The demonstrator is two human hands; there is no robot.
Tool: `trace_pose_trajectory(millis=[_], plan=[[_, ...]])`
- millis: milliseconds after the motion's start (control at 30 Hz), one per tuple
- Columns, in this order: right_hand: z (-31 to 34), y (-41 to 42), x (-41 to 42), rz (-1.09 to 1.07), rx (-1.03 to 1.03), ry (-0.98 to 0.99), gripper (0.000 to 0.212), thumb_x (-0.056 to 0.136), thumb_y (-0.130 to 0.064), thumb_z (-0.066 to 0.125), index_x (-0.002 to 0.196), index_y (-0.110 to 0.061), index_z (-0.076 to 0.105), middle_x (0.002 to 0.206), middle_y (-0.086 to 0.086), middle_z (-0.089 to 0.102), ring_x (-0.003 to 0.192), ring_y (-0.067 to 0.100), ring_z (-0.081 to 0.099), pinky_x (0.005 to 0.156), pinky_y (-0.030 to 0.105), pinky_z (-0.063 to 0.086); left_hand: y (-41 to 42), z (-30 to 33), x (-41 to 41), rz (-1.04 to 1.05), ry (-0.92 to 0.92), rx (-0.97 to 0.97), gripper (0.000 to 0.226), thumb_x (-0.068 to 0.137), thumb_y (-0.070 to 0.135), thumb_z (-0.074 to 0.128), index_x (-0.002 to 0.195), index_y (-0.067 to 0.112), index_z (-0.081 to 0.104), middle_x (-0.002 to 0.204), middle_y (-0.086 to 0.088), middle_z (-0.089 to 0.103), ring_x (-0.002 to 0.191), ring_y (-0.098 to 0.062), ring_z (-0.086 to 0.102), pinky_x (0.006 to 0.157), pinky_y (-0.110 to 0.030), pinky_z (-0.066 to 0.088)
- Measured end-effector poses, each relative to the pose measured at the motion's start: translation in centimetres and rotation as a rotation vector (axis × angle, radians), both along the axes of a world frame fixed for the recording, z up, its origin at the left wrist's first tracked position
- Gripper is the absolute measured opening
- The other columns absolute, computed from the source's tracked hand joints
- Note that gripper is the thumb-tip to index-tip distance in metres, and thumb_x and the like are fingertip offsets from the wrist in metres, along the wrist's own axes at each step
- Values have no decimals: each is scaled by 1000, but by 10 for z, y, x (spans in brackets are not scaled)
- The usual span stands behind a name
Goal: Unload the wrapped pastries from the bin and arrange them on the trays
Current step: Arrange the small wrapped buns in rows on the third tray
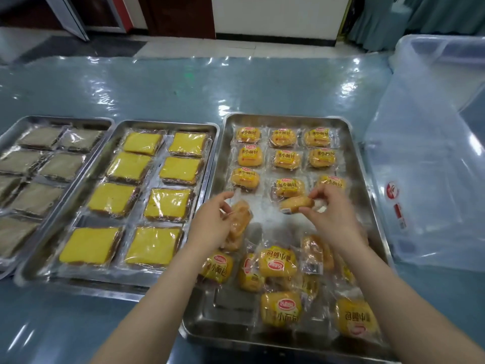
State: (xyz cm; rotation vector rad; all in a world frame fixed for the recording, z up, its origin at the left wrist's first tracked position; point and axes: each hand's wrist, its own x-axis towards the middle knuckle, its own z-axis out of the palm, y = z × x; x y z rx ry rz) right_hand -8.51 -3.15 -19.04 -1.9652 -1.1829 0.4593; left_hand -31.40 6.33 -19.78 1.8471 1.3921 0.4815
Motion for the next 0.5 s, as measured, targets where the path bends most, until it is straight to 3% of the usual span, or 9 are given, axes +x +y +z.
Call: trace_pose_trajectory(millis=[100, 167, 233, 333, 433, 500], plan=[[-10, -2, 2, 145, -192, -186, 23, 81, -13, 70, 81, -31, 56, 95, -15, 54, 89, 7, 53, 77, 24, 41, 6, 0, 0, -2, 66, 58, 49, 85, 4, 64, 127, 27, 56, 85, 11, 54, 70, -1, 52, 52, -6, 40], [-21, -11, 1, 223, -325, -252, 35, 85, -12, 64, 110, -33, 55, 96, -13, 58, 86, 8, 56, 71, 26, 48, 10, -1, 2, 7, 75, 62, 51, 84, 2, 65, 128, 27, 56, 83, 10, 55, 70, -2, 52, 52, -8, 40], [-31, -17, 0, 251, -351, -329, 49, 86, -12, 61, 129, -33, 49, 101, -8, 58, 88, 12, 55, 66, 25, 45, 14, -1, 3, 15, 80, 63, 53, 84, 1, 64, 130, 28, 55, 82, 9, 55, 68, -4, 52, 51, -10, 39], [-35, -11, -6, 248, -255, -390, 43, 87, -15, 58, 128, -27, 56, 114, -4, 54, 106, 18, 51, 82, 32, 49, 17, -1, 3, 29, 80, 76, 55, 84, 0, 62, 131, 27, 54, 80, 11, 53, 68, -4, 51, 50, -13, 36], [-37, -1, -15, 426, -319, -405, 43, 91, -15, 52, 132, -27, 53, 138, -5, 46, 128, 19, 38, 103, 39, 39, 18, 0, 3, 44, 73, 75, 54, 83, 2, 62, 130, 29, 54, 79, 11, 53, 67, -4, 52, 49, -13, 36], [-39, 1, -15, 459, -377, -401, 47, 92, -13, 49, 136, -29, 48, 143, -6, 42, 130, 18, 34, 102, 38, 38, 20, 1, 2, 49, 71, 78, 54, 83, 1, 61, 128, 29, 55, 79, 12, 54, 67, -5, 52, 48, -13, 36]])
